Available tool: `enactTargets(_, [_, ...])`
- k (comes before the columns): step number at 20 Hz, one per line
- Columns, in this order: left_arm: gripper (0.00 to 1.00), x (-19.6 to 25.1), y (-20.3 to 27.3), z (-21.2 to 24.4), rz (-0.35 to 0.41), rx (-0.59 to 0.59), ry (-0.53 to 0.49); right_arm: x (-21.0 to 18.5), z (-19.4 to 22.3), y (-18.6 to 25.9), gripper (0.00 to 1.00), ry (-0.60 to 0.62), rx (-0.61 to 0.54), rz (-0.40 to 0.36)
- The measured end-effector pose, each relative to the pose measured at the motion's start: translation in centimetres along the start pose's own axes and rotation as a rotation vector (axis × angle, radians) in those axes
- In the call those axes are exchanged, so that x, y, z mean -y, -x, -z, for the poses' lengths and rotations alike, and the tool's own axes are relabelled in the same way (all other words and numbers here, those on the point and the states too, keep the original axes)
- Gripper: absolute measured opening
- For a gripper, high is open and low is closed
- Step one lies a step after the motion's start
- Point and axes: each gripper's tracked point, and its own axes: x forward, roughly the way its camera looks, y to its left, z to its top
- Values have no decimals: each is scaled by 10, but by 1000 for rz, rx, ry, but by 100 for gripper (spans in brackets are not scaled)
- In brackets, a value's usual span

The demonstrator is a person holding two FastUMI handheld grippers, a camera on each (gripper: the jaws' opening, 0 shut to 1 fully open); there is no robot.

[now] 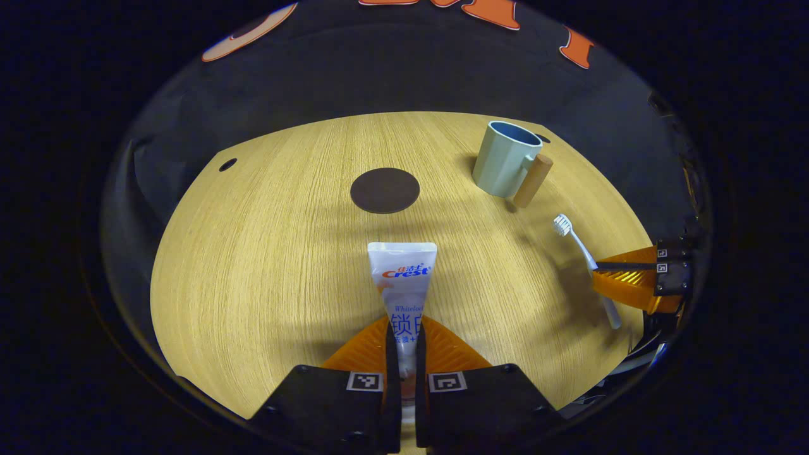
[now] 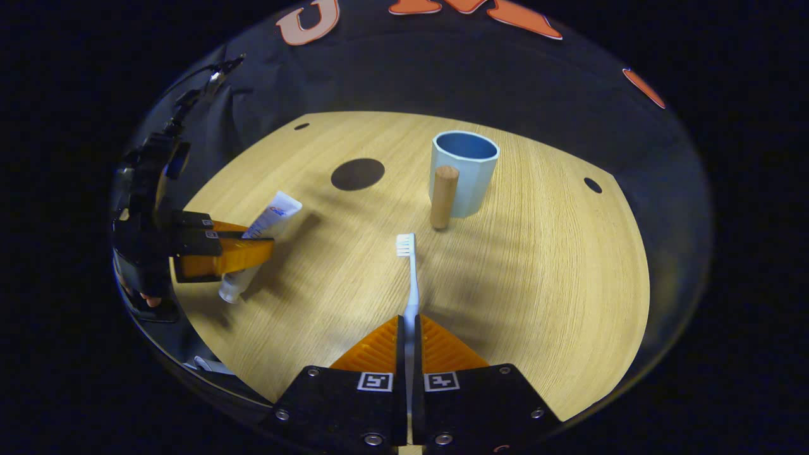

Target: Put the toothbrush and toothpaste on the desktop into the cup, then pick up the cup and place it on the coaster on the desktop.

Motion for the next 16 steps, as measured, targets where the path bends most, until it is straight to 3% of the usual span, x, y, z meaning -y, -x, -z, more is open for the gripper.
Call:
enactTargets(1, [12, 5, -17, -17, -2, 20, -1, 3, -7, 5, 4, 4, 33, 4])
enactTargets(2, [12, -10, -21, -5, -8, 44, 0, 8, -12, 10, 4, 5, 64, 12])
enactTargets(6, [12, 14, 71, -65, -29, 157, 10, 11, -31, 35, 4, 25, 191, 48])
enactTargets(9, [11, 6, 72, -68, -51, 237, 11, 12, -37, 43, 4, 9, 281, 41])
enactTargets(16, [11, 8, 154, -92, -104, 448, -23, 43, -62, 53, 4, 34, 523, 122])
